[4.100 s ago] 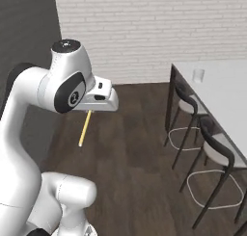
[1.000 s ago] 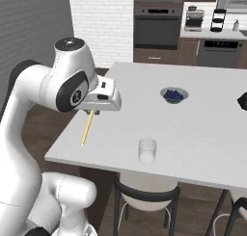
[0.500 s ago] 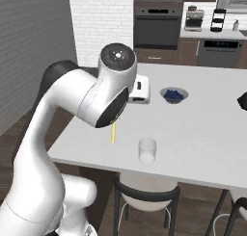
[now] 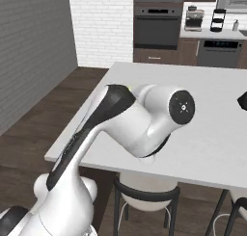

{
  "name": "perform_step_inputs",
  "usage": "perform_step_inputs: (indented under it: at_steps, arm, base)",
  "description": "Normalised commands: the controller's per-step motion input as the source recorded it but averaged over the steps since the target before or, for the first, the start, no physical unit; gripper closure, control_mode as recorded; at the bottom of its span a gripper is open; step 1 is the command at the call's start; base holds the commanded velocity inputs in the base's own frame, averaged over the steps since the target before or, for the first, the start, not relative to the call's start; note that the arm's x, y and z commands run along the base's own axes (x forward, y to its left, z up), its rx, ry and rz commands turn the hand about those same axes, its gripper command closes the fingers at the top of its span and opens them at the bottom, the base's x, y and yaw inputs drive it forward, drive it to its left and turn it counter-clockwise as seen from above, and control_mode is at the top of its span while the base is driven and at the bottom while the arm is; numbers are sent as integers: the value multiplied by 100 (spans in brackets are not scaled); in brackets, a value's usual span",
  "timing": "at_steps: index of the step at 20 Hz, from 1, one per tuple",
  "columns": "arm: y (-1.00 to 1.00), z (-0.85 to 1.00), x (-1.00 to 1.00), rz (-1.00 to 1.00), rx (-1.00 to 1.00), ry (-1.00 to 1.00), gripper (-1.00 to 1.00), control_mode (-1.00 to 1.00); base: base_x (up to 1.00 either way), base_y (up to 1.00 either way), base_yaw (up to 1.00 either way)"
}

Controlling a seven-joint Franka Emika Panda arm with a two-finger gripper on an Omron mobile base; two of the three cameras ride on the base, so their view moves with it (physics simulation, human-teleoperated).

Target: Take a straw from the drawer in front and place it inside the glass cup on the dining counter.

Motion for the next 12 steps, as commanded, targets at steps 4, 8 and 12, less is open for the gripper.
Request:
perform_step_inputs:
  at_steps: [4, 8, 12]
  arm:
    - [22, 0, 29, 13, 13, -29, 100, -100]
    - [33, -5, 12, 8, 4, -19, 100, -100]
    - [10, -16, 0, 1, 0, -4, 100, -100]
  base:
    - [0, 0, 0]
    - [0, 0, 0]
    - [0, 0, 0]
